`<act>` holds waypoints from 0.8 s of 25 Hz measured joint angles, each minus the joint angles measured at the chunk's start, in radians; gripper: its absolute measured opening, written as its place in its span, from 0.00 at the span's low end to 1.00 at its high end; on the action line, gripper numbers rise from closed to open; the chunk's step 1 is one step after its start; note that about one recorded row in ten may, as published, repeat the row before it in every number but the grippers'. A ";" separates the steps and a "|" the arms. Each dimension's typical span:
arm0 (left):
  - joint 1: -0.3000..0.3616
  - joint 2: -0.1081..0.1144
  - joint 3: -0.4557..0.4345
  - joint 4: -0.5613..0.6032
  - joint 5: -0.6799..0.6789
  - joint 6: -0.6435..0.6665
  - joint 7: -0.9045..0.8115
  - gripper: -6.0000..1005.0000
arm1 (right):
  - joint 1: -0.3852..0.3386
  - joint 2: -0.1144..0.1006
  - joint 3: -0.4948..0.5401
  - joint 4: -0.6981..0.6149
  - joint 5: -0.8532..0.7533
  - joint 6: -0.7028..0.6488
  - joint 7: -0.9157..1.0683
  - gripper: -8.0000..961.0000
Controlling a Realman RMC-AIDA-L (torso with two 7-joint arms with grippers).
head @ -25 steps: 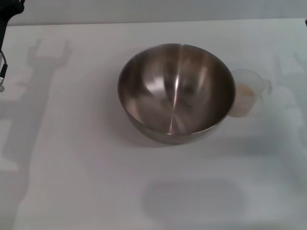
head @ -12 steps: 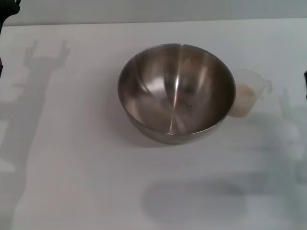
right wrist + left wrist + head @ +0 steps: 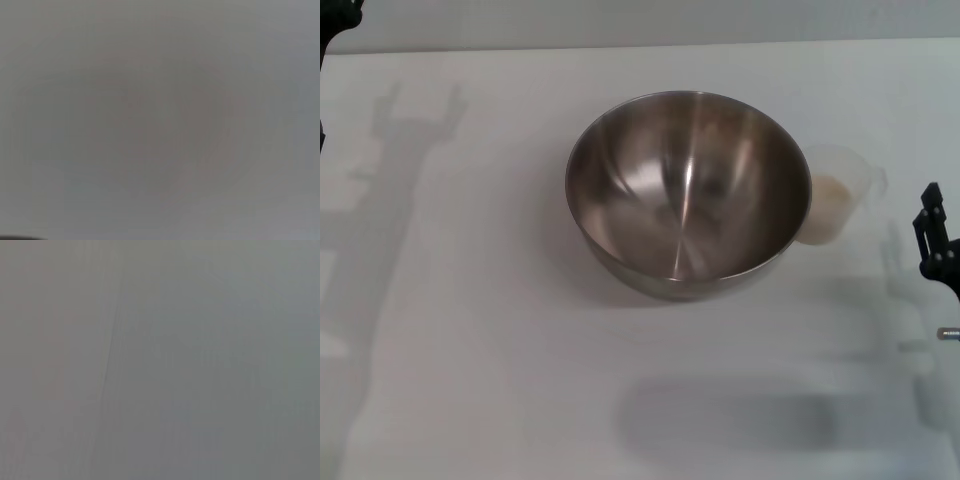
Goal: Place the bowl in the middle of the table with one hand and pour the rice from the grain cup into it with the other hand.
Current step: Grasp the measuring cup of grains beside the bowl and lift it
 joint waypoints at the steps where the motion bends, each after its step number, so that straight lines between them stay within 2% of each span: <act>1: 0.000 0.000 -0.006 0.000 0.011 0.000 0.000 0.84 | -0.005 0.000 0.000 0.003 0.000 0.006 -0.003 0.58; 6: -0.002 0.000 -0.013 0.000 0.029 0.001 0.001 0.84 | -0.011 0.000 0.000 0.007 0.001 0.043 -0.005 0.58; 20: 0.006 0.000 -0.013 -0.001 0.033 0.012 0.001 0.84 | 0.052 -0.003 0.015 -0.017 0.001 0.147 -0.006 0.58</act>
